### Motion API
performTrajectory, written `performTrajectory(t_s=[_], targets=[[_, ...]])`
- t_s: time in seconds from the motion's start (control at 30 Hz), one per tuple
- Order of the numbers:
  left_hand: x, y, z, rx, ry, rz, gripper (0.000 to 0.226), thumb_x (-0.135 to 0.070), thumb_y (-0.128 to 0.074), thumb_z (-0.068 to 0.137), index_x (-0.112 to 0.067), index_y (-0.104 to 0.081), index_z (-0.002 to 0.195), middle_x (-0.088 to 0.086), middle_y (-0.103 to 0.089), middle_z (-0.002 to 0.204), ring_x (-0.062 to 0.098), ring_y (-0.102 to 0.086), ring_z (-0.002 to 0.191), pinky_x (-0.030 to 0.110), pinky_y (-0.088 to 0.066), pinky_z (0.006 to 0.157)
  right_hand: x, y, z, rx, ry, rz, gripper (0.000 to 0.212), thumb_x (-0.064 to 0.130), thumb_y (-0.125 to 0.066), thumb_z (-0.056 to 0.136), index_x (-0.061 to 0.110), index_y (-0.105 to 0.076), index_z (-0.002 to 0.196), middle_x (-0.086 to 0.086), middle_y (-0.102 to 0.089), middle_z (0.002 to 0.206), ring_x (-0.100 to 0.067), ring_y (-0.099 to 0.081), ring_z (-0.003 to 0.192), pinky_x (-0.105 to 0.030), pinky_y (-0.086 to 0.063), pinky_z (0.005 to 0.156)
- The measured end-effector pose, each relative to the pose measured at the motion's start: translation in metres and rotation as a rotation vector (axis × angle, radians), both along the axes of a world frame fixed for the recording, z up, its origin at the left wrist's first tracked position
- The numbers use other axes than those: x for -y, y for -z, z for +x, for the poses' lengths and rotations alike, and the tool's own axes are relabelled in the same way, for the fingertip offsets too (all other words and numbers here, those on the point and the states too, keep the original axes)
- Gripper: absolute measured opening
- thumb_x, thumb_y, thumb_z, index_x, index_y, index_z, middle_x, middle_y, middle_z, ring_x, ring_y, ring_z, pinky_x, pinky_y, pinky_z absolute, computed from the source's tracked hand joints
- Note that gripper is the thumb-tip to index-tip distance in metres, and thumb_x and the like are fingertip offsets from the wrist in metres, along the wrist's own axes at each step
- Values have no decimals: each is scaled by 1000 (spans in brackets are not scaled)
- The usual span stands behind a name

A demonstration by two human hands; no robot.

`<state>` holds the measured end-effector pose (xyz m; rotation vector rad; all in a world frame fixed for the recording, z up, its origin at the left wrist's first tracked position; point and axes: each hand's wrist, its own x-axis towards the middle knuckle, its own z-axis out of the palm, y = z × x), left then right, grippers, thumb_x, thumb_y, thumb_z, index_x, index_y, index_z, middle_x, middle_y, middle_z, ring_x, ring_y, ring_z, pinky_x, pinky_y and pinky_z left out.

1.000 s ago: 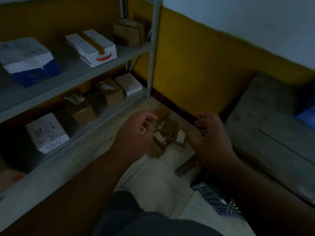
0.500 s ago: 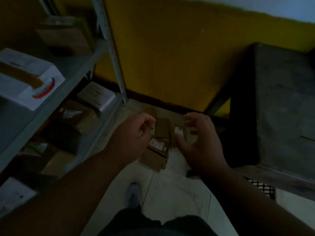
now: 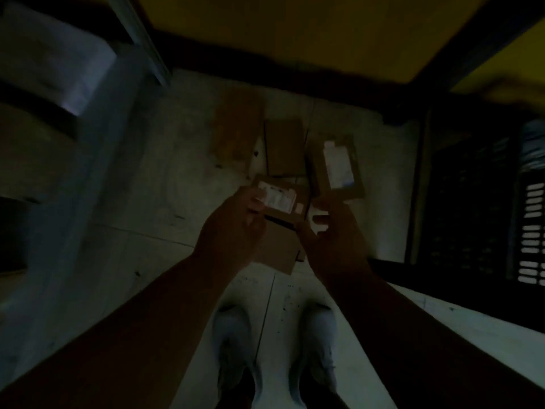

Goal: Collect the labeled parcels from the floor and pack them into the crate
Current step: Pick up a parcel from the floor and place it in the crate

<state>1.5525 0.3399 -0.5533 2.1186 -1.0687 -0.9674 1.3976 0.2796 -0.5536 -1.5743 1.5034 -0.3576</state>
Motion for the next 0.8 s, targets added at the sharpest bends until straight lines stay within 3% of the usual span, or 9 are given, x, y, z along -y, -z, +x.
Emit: performTrajectory(t_s=[0.13, 0.27, 0.33, 0.43, 0.53, 0.6, 0.7, 0.77, 0.8], targets=[[-10, 134, -2, -84, 15, 248, 52, -17, -56, 94, -27, -43, 143, 4, -52, 141, 23, -53, 124, 36, -45, 99, -14, 131, -21, -156, 76, 206, 51, 41, -71, 84, 27, -50, 128, 8, -52, 116, -9, -55, 94, -20, -43, 71], [-17, 229, 10, -4, -121, 458, 59, -28, -60, 93, -24, -38, 147, 8, -48, 145, 28, -58, 114, 27, -46, 80, -26, 218, -27, -242, 171, 488, 52, 40, -70, 87, 15, -55, 130, 12, -53, 94, 1, -44, 65, -10, -32, 48], [-18, 266, 17, -56, -204, 571, 68, -32, -62, 92, -22, -31, 152, 14, -42, 149, 34, -54, 122, 35, -48, 94, -28, 248, -24, -248, 233, 637, 52, 41, -68, 87, 11, -56, 128, 3, -60, 101, -9, -50, 71, -19, -34, 48], [-13, 298, 19, -144, -286, 641, 75, -39, -60, 93, -25, -22, 155, 15, -36, 154, 36, -49, 127, 41, -47, 99, -25, 273, -15, -252, 274, 713, 59, 40, -68, 88, 8, -50, 134, -10, -59, 118, -23, -59, 88, -28, -49, 60], [-4, 312, 16, -91, -206, 604, 72, -38, -59, 92, -25, -23, 153, 12, -44, 148, 33, -56, 117, 27, -45, 70, -6, 288, -5, -368, 196, 486, 60, 37, -67, 86, 14, -45, 137, -12, -55, 129, -32, -61, 106, -42, -56, 83], [3, 319, 21, -76, -172, 584, 73, -38, -57, 93, -25, -21, 154, 12, -42, 150, 32, -52, 122, 25, -42, 76, 13, 292, 4, -321, 199, 411, 61, 36, -66, 87, 20, -40, 140, -9, -54, 131, -31, -60, 108, -40, -55, 81], [19, 321, 31, -101, -154, 637, 71, -39, -55, 96, -21, -20, 155, 11, -33, 156, 32, -44, 133, 26, -36, 84, 40, 292, 16, -273, 260, 554, 55, 38, -64, 91, 12, -46, 136, -11, -58, 122, -27, -61, 93, -34, -49, 72], [24, 315, 35, -39, -102, 696, 63, -42, -49, 98, -15, -29, 152, 14, -37, 153, 32, -44, 132, 29, -39, 87, 43, 290, 20, -230, 263, 612, 44, 34, -62, 94, 6, -56, 128, -10, -63, 107, -27, -62, 87, -36, -54, 78], [24, 311, 33, 26, -30, 721, 59, -45, -43, 100, -13, -35, 149, 17, -41, 150, 33, -44, 131, 31, -39, 92, 42, 291, 20, -266, 224, 606, 41, 31, -59, 96, 5, -57, 129, -10, -64, 109, -30, -63, 96, -39, -54, 87]])
